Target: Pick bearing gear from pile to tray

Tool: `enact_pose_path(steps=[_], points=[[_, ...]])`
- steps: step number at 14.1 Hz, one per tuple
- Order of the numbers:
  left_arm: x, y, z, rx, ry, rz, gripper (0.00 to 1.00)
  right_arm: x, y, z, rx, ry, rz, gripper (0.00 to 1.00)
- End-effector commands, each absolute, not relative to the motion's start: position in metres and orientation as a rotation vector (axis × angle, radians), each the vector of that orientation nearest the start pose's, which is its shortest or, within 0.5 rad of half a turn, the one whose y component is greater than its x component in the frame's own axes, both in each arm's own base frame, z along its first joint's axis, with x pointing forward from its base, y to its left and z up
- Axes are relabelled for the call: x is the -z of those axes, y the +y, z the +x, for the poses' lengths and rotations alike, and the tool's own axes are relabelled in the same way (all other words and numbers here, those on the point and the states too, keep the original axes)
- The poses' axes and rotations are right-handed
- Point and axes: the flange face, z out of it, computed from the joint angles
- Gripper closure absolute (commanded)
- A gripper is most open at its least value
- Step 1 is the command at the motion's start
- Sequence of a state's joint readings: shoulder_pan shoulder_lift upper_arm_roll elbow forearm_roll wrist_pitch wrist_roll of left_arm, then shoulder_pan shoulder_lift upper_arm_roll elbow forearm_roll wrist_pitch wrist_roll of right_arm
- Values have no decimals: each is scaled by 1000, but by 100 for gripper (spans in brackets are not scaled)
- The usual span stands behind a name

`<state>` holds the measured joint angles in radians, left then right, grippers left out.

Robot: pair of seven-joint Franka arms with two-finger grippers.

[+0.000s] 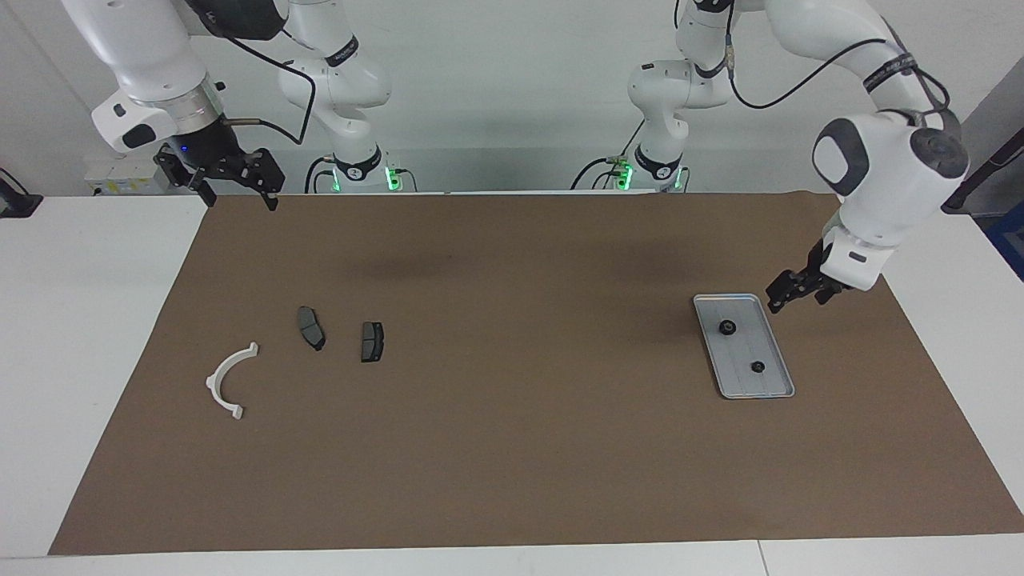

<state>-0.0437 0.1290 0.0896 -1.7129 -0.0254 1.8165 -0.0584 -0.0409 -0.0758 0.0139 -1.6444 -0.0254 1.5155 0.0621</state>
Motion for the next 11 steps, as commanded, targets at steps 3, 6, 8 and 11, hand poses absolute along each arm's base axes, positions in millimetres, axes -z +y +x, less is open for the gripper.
enact_pose_path(steps=[3, 6, 8, 11], points=[[-569, 30, 582, -38, -164, -3155, 0, -626, -19, 519, -85, 132, -3155, 0], [-582, 40, 575, -71, -185, -3144, 0, -626, -18, 519, -85, 136, -3155, 0], [-596, 34, 572, -110, -163, -3127, 0, -626, -18, 520, -82, 132, -3157, 0], [-600, 33, 566, -139, -161, -3130, 0, -627, -18, 520, -75, 132, -3155, 0]])
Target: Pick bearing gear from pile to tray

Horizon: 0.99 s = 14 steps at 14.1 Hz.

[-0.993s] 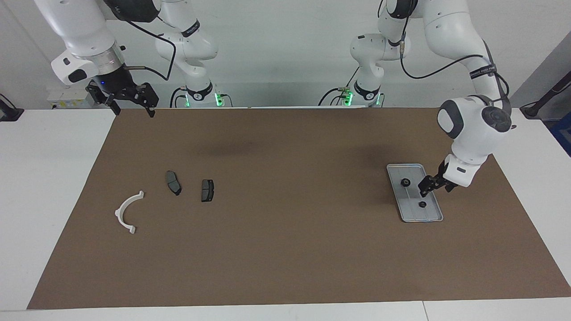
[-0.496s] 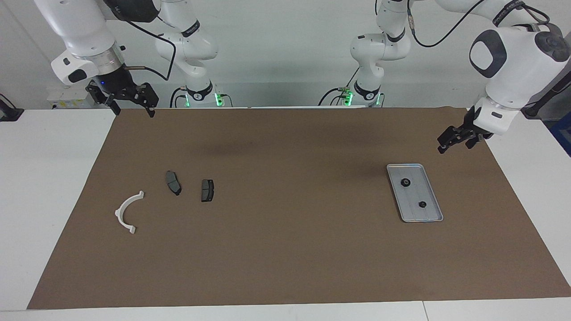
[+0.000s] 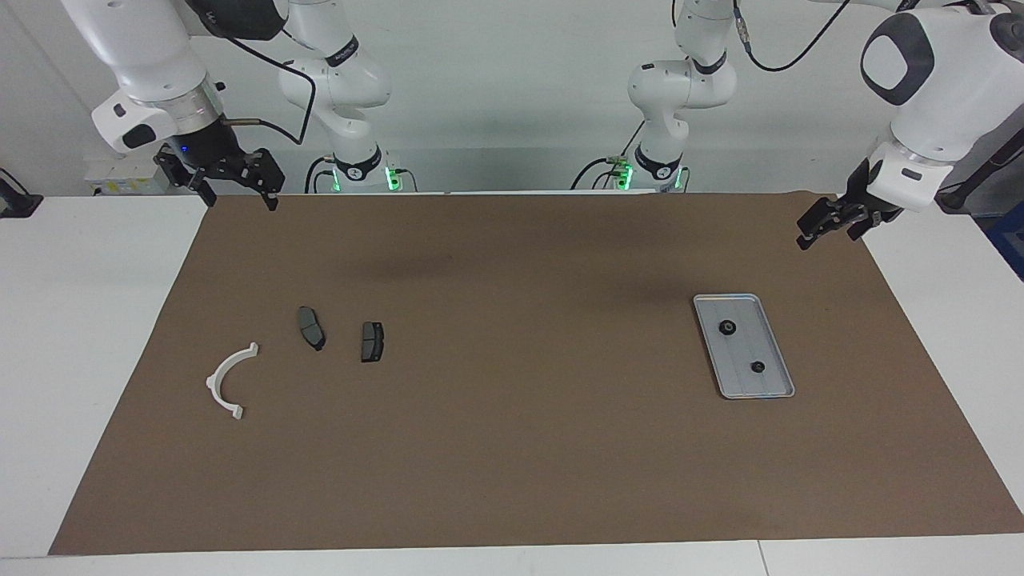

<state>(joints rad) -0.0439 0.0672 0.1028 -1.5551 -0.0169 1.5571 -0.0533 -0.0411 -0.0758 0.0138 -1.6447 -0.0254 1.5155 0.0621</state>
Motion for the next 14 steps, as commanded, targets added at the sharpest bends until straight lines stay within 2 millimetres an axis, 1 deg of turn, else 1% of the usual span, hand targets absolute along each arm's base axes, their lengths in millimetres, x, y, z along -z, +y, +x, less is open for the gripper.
enact_pose_path(steps=[1, 2, 3, 4, 6, 7, 9, 12, 14], points=[[-600, 37, 564, -163, -173, -3130, 0, -627, -19, 520, -75, 131, -3155, 0], [-599, 37, 562, -189, -175, -3130, 0, -627, -20, 520, -75, 131, -3155, 0], [-602, 34, 560, -190, -166, -3135, 0, -627, -20, 520, -75, 131, -3155, 0], [-613, 33, 552, -154, -163, -3139, 0, -627, -20, 520, -75, 131, -3155, 0], [-603, 35, 545, -159, -164, -3142, 0, -627, -20, 520, -75, 131, -3155, 0], [-596, 30, 544, -143, -159, -3142, 0, -627, -20, 520, -75, 131, -3155, 0], [-586, 30, 534, -131, -167, -3146, 0, -627, -20, 520, -75, 131, -3155, 0], [-587, 32, 534, -131, -171, -3145, 0, -626, -20, 520, -77, 134, -3155, 0], [-591, 39, 535, -112, -203, -3145, 0, -626, -20, 520, -77, 134, -3155, 0]])
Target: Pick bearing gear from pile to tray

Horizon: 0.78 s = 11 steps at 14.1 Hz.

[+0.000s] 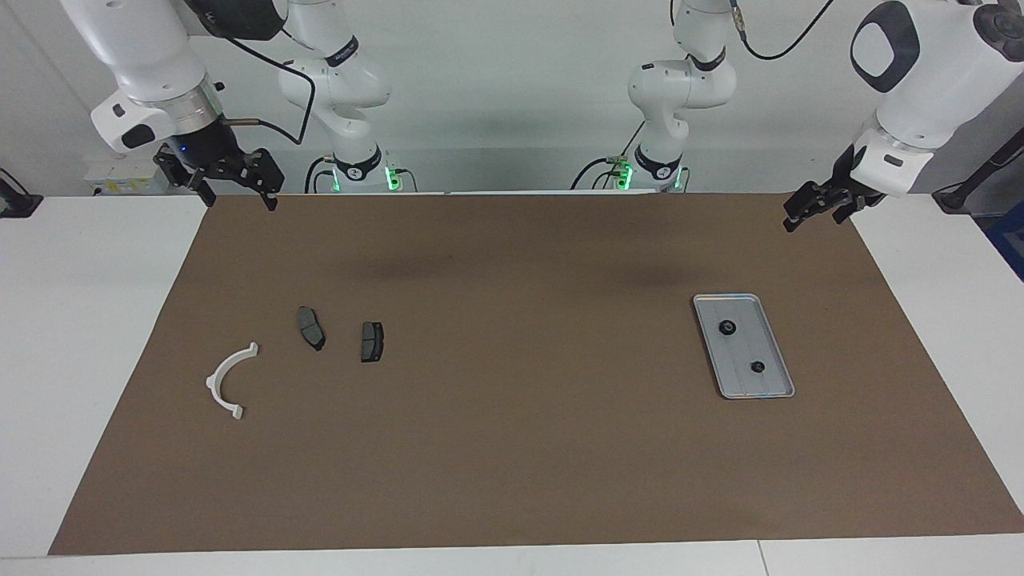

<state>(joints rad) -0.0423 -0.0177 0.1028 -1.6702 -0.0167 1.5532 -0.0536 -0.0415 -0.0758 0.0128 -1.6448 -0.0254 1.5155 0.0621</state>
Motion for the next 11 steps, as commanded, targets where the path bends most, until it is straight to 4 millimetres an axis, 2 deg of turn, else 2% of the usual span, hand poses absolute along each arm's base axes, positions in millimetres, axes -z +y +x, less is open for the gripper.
enact_pose_path(steps=[1, 7, 11], points=[[-595, 41, 537, -88, -205, -3145, 0, -626, -20, 520, -77, 134, -3155, 0], [-600, 34, 552, 26, -154, -3138, 0, -626, -20, 520, -77, 134, -3155, 0], [-600, 31, 553, 36, -142, -3142, 0, -627, -20, 521, -75, 139, -3155, 0]])
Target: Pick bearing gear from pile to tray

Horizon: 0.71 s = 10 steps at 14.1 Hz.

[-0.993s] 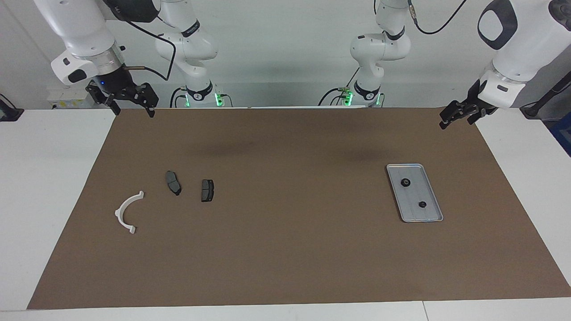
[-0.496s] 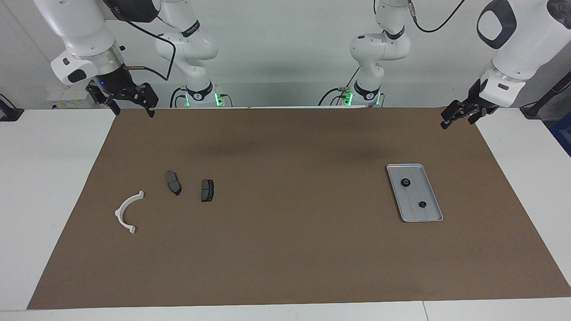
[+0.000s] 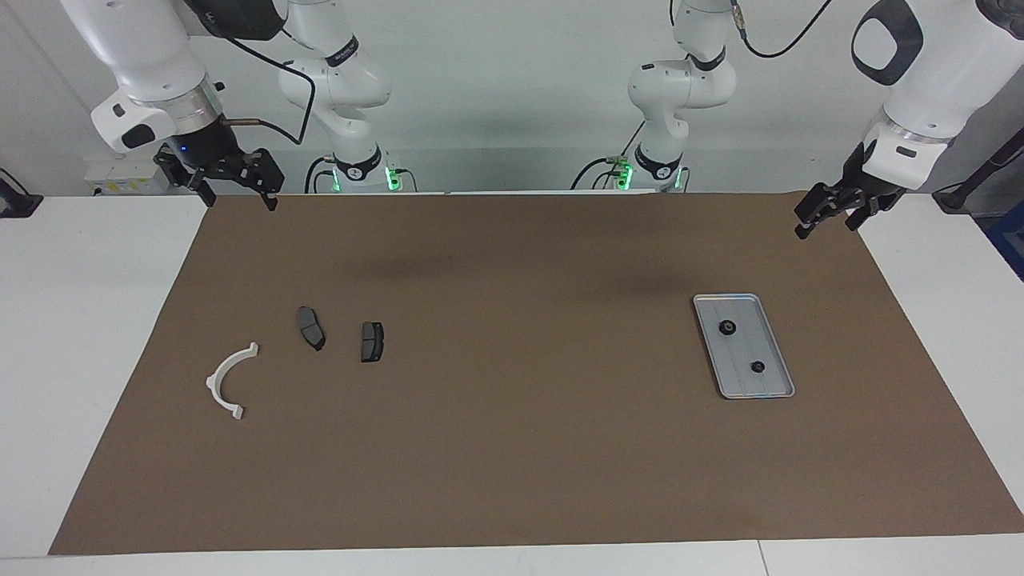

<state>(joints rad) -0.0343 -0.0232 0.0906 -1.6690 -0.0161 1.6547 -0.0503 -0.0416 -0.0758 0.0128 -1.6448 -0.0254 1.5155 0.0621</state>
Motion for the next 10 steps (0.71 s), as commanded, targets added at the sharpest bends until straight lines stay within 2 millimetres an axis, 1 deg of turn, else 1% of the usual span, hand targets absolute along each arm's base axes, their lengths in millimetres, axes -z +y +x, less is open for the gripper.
enact_pose_path(steps=[1, 4, 7, 10], points=[[-601, 31, 553, 36, -142, -3140, 0, -627, -20, 521, -72, 141, -3155, 0], [-599, 31, 553, 19, -142, -3142, 0, -627, -20, 521, -72, 141, -3155, 0], [-609, 33, 555, 22, -150, -3143, 0, -627, -20, 521, -72, 144, -3155, 0], [-607, 32, 554, -12, -149, -3139, 0, -626, -20, 521, -75, 144, -3155, 0]])
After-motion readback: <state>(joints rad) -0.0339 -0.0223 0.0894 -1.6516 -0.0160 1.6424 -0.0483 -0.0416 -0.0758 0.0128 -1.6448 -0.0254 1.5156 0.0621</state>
